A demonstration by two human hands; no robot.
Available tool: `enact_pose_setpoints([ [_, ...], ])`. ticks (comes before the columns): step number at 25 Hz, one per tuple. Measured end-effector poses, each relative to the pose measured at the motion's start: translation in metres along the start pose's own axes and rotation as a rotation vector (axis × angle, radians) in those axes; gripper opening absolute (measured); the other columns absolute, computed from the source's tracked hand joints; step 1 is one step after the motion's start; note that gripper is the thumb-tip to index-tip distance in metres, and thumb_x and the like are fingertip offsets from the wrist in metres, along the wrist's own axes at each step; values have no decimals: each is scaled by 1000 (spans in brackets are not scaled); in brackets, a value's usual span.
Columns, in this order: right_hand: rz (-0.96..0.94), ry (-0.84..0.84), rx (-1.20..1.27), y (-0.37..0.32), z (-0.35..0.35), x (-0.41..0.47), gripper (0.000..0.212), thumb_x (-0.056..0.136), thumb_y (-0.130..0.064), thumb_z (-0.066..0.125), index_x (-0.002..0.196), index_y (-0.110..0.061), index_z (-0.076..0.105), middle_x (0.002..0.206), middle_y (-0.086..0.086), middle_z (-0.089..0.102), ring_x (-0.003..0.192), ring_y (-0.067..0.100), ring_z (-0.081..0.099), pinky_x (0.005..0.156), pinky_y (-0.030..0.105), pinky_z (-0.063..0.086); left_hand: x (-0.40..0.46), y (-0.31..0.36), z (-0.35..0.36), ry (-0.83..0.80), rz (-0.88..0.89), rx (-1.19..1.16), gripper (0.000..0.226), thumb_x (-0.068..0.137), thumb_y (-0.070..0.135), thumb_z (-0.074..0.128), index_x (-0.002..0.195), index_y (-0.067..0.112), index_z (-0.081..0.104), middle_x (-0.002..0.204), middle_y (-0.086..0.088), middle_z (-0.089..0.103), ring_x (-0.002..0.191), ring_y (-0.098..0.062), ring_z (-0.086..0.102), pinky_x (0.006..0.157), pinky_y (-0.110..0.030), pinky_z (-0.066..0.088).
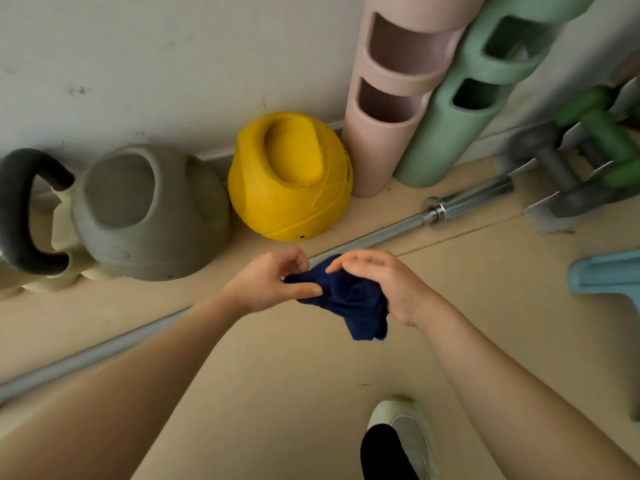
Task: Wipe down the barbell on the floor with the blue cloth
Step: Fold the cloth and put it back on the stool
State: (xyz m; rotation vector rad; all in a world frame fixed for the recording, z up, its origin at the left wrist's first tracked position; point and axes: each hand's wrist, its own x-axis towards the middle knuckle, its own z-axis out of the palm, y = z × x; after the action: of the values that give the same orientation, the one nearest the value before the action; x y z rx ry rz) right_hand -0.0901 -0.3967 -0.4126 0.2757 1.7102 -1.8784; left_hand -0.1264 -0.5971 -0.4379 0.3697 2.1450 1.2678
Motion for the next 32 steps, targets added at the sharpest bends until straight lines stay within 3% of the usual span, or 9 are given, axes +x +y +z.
enact_pose_setpoints([
  [3, -122, 98, -2, -10, -5, -6, 18, 86, -14, 55, 73, -18, 67, 73, -6, 66, 72, 8, 56, 64, 21, 41, -2, 22, -8, 1, 43, -93, 21, 77, 35, 70, 81, 20, 55, 72, 6, 62, 59, 3, 57, 59, -16, 47],
  [7, -156, 28, 200, -25, 7, -14, 11, 82, -12, 57, 91, -17, 60, 64, -5, 66, 59, 8, 59, 47, 17, 45, -18, 44, -23, -114, 81, -271, 27, 72, 45, 66, 73, 18, 68, 71, -4, 67, 66, -17, 61, 63, -29, 48],
  [13, -294, 10, -310, -61, 11, -11, 27, 85, 9, 53, 77, -16, 60, 78, -6, 68, 80, -1, 63, 79, 17, 49, -35, 52, -44, -255, 212, -329, 9, 67, 32, 62, 64, 25, 67, 60, 9, 65, 57, -4, 58, 56, -16, 46],
  [16, -335, -2, -388, -69, 17, -9, 22, 87, 1, 48, 79, -19, 52, 73, -3, 54, 64, -2, 50, 66, 14, 42, -35, 53, -51, -283, 185, -156, 18, 67, 39, 58, 68, 21, 61, 59, 13, 60, 56, -5, 52, 57, -16, 42],
  [21, -461, 114, -647, -78, 14, 2, 13, 78, -18, 40, 75, -29, 45, 65, -15, 47, 57, -6, 43, 61, 16, 31, -26, 39, -76, -306, 12, 387, 33, 83, 43, 60, 94, 12, 66, 93, -10, 70, 88, -27, 64, 84, -46, 51],
  [25, -412, 192, -288, -81, 4, 9, 8, 70, -12, 49, 70, -19, 53, 49, -13, 55, 48, -3, 44, 50, 13, 34, -23, 35, -95, -302, -80, 385, 62, 58, 58, 53, 94, 10, 65, 93, -16, 68, 89, -34, 62, 86, -48, 49],
  [27, -342, 246, 20, -82, -6, 11, 8, 65, -9, 49, 70, -13, 53, 48, -12, 56, 47, 2, 48, 47, 16, 36, -15, 37, -106, -304, -66, 333, 39, 55, 48, 53, 78, 17, 60, 76, -6, 62, 73, -24, 56, 78, -43, 47],
  [30, -222, 291, 190, -88, -19, 4, 10, 62, -9, 46, 71, -12, 51, 49, -8, 56, 46, 6, 51, 44, 14, 37, -6, 48, -118, -292, -56, 411, 7, 69, 31, 57, 69, 26, 51, 69, 5, 53, 71, -19, 51, 73, -37, 44],
  [32, -93, 254, 93, -102, -19, -12, 7, 64, -10, 49, 70, -12, 51, 49, -9, 56, 45, 5, 50, 42, 13, 36, -9, 63, -117, -139, -75, 361, 22, 84, 15, 61, 72, 30, 51, 71, 6, 56, 75, -22, 53, 74, -36, 44],
])
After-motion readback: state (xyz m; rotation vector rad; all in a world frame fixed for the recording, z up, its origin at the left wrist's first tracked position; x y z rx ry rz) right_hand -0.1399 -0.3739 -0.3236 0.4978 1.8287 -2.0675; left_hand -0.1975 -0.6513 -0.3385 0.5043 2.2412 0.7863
